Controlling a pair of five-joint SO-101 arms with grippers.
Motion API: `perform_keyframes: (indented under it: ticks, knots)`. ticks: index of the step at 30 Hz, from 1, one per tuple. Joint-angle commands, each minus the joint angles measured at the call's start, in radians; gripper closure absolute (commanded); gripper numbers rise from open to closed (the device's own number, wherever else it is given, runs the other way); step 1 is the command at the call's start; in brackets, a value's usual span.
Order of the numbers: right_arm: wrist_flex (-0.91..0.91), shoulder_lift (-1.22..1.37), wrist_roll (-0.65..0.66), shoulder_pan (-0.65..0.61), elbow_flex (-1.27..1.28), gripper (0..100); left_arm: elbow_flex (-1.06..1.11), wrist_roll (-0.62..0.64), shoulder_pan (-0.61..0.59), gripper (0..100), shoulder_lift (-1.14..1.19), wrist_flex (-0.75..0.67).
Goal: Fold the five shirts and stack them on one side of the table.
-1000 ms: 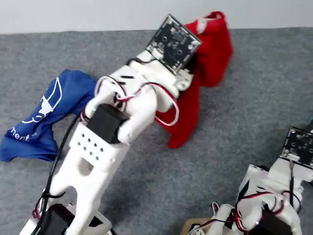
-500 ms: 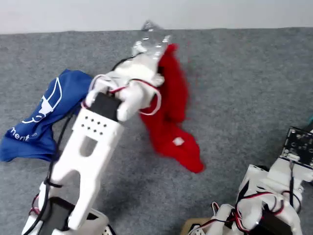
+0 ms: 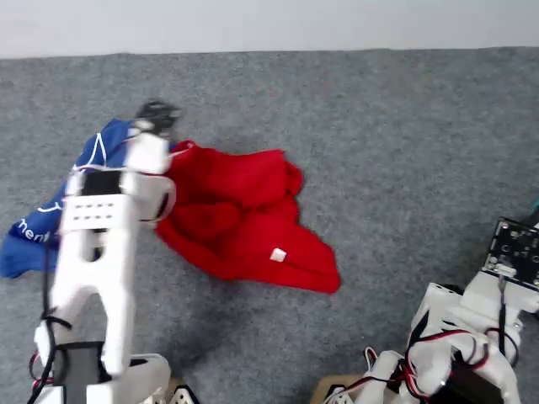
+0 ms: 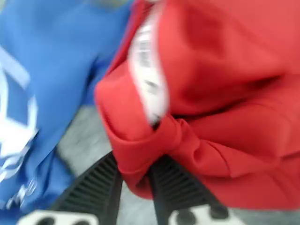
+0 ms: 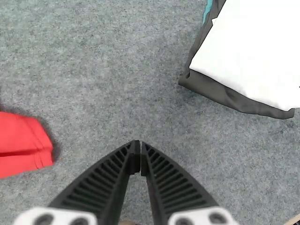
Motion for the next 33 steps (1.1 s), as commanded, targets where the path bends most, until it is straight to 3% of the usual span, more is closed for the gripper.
perform_keyframes:
  ticks: [1, 6, 13, 21, 24, 29, 33]
  knots:
    - [0.022, 0.007, 0.009, 0.005, -0.041, 98.7, -0.004, -0.020, -0.138, 91, -0.014, 0.008]
    - [0.022, 0.007, 0.009, -0.028, -0.041, 98.7, -0.012, -0.034, -0.193, 82, -0.015, 0.068]
    - [0.024, 0.007, 0.005, -0.097, -0.041, 98.7, -0.018, -0.103, -0.192, 81, -0.017, 0.166]
    - [0.024, 0.007, 0.002, -0.097, 0.009, 98.7, -0.199, -0.029, -0.180, 82, -0.181, 0.282]
    - [0.024, 0.005, 0.002, -0.097, 0.009, 98.7, -0.236, -0.028, -0.114, 81, -0.272, 0.358]
    - [0.024, 0.005, 0.002, -0.097, 0.012, 98.7, -0.186, -0.028, 0.107, 81, -0.324, 0.509]
    - [0.024, 0.005, 0.002, -0.097, 0.012, 98.7, -0.038, -0.040, 0.221, 81, -0.322, 0.420]
